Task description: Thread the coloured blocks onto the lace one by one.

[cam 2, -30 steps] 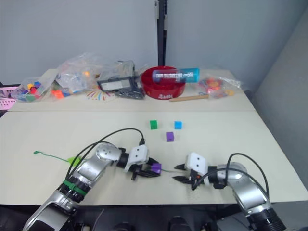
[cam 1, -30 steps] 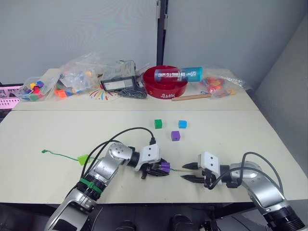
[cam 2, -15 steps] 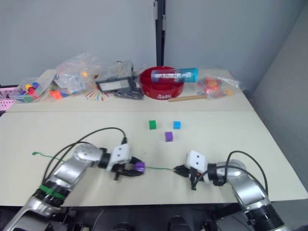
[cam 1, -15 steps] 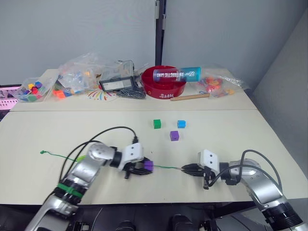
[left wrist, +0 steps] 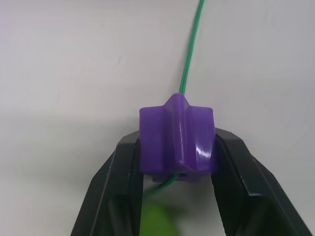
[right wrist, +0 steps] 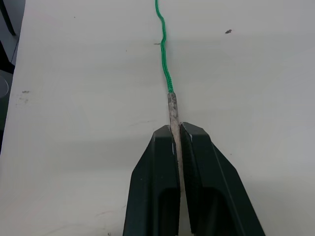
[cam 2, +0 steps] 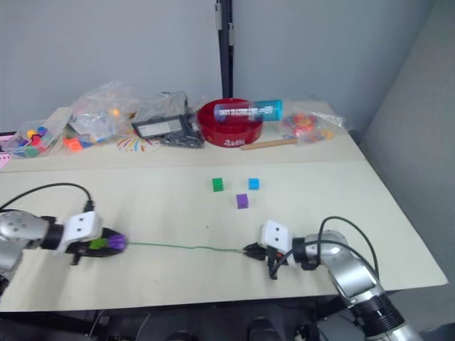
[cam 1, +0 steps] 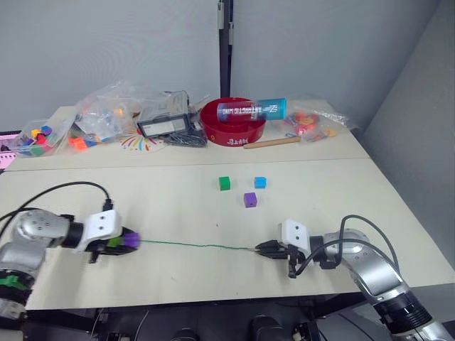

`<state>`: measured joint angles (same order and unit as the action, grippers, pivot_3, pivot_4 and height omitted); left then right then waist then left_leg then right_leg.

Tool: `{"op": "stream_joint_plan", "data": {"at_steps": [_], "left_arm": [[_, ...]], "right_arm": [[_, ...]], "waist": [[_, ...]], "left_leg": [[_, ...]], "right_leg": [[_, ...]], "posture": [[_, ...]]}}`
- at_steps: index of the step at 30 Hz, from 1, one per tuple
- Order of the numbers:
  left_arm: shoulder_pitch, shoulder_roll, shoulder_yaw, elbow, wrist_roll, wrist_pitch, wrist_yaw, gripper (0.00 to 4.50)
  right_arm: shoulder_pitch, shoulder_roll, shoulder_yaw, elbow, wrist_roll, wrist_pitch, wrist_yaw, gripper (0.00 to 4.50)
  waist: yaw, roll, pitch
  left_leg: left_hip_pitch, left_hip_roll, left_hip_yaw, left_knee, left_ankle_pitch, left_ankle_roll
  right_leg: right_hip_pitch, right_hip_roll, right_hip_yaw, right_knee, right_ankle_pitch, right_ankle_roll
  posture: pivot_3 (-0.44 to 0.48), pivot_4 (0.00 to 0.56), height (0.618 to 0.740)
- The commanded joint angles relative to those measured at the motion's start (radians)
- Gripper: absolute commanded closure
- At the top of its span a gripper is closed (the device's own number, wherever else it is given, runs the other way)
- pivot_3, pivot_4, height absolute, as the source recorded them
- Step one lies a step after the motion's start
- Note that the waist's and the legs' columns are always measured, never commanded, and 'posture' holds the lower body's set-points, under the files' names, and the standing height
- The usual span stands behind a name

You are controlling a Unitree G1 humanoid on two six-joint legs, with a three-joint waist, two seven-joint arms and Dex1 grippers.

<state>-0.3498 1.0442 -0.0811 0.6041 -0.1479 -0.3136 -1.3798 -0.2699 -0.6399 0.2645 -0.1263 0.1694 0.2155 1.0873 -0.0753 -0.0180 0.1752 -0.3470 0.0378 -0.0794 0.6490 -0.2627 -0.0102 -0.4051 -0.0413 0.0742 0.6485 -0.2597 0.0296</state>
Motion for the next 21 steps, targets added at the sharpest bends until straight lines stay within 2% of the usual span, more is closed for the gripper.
{"op": "stream_joint_plan", "data": {"at_steps": [1,4,7,8,9,13,17,21], "left_arm": [[0.023,0.007,-0.033,0.1,0.082,-0.038,-0.006,3.12],[0.01,-0.005,-0.033,0.124,0.083,-0.07,-0.003,3.12],[-0.003,-0.027,0.007,0.068,-0.008,0.031,-0.05,3.12],[-0.007,-0.028,0.023,0.035,-0.032,0.058,-0.061,2.11],[-0.009,-0.027,0.034,0.011,-0.043,0.073,-0.067,1.9],[-0.035,0.005,0.076,-0.143,-0.099,0.218,-0.089,0.58],[-0.048,0.05,0.091,-0.355,-0.167,0.433,-0.126,0.58],[-0.031,-0.008,0.085,-0.573,-0.243,0.584,-0.064,0.58]], "right_arm": [[-0.017,0.008,0.0,-0.026,0.004,0.0,0.0,4.5],[-0.025,0.014,0.005,-0.03,0.005,0.008,0.0,4.5],[-0.033,0.02,0.009,-0.035,0.007,0.016,0.0,4.5],[-0.036,0.021,0.01,-0.038,0.008,0.019,0.001,4.5],[-0.037,0.021,0.011,-0.04,0.009,0.022,0.001,4.5],[-0.049,0.028,0.015,-0.059,0.013,0.055,-0.003,4.5],[-0.064,0.041,0.026,-0.086,0.014,0.1,-0.015,4.5],[-0.088,0.063,0.041,-0.099,0.01,0.13,-0.032,4.5]], "waist": [[0.003,0.002,0.0],[0.004,0.003,0.0],[0.005,0.006,0.0],[0.005,0.006,0.0],[0.006,0.005,0.0],[0.01,0.002,0.001],[0.012,-0.004,0.004],[0.012,-0.003,0.004]], "left_leg": [[0.0,0.0,0.0,0.0,0.0,0.0],[-0.001,0.0,0.0,0.0,0.0,0.0],[-0.001,0.0,0.0,0.0,0.0,0.0],[-0.001,0.0,0.0,0.0,0.0,0.0],[-0.001,0.0,0.0,0.0,0.0,0.0],[-0.01,-0.001,0.0,0.001,0.0,-0.001],[-0.025,-0.001,-0.002,0.01,0.0,-0.001],[-0.025,-0.002,-0.002,0.01,0.0,-0.001]], "right_leg": [[0.0,0.0,0.0,0.0,0.0,0.0],[0.0,0.0,0.0,0.0,0.0,0.0],[0.0,0.0,0.0,0.0,0.0,0.0],[0.0,0.0,0.0,0.0,0.0,0.0],[-0.001,0.0,0.0,0.0,0.0,0.0],[-0.007,-0.002,0.0,0.001,0.002,-0.002],[-0.023,-0.002,-0.002,0.011,0.004,-0.006],[-0.022,-0.003,-0.002,0.009,0.003,-0.005]], "posture": [[0.0,0.15,0.74],[0.0,0.15,0.74],[0.0,0.15,0.74],[0.0,0.15,0.74],[0.0,0.15,0.74],[0.0,0.15,0.74],[0.0,0.15,0.74],[0.0,0.15,0.74]]}}
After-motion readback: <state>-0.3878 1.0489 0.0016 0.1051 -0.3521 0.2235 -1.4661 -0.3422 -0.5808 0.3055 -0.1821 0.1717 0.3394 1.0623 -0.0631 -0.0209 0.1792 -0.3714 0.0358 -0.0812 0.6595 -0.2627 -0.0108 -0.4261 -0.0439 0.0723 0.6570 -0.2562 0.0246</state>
